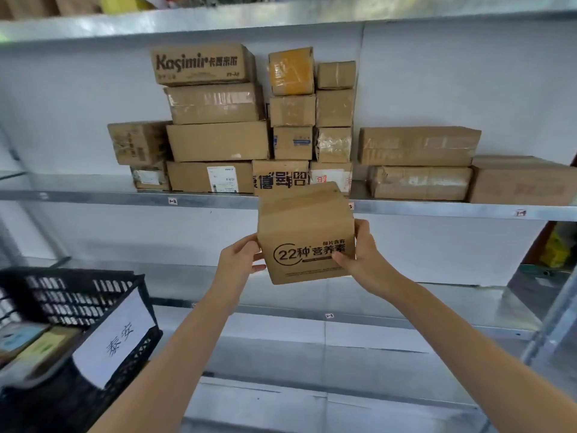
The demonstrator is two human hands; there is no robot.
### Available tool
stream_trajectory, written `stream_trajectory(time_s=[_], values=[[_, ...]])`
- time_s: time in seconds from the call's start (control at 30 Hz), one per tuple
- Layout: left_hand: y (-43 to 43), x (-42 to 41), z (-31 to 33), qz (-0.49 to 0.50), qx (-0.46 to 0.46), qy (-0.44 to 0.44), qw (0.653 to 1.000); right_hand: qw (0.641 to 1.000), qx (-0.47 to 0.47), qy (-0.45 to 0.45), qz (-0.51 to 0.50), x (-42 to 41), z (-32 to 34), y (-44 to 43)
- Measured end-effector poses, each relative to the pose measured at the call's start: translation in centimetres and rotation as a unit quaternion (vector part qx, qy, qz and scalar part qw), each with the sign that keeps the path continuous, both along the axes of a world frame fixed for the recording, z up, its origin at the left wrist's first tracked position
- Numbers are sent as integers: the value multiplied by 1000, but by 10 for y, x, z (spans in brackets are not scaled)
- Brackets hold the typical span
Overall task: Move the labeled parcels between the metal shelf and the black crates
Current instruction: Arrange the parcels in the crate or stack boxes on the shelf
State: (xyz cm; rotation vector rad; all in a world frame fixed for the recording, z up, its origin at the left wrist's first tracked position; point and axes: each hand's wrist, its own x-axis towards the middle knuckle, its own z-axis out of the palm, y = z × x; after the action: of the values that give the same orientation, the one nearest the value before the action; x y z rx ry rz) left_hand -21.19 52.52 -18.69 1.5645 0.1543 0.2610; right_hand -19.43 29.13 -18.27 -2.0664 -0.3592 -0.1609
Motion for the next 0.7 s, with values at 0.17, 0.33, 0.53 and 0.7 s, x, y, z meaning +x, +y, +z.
stream_trajectory(time_s=[0.17,0.33,0.53,0.7], values=[[20,-9,-16,29,-79,45,995,996,44,61,45,-3,-9,17],[18,-14,-22,16,-62,30,997,996,58,61,-30,3,-10,22],[21,-15,-30,19,-113,22,993,998,56,29,14,2,-11,17],[23,-14,-34,23,-142,9,989,998,8,25,59,0,-17,13]])
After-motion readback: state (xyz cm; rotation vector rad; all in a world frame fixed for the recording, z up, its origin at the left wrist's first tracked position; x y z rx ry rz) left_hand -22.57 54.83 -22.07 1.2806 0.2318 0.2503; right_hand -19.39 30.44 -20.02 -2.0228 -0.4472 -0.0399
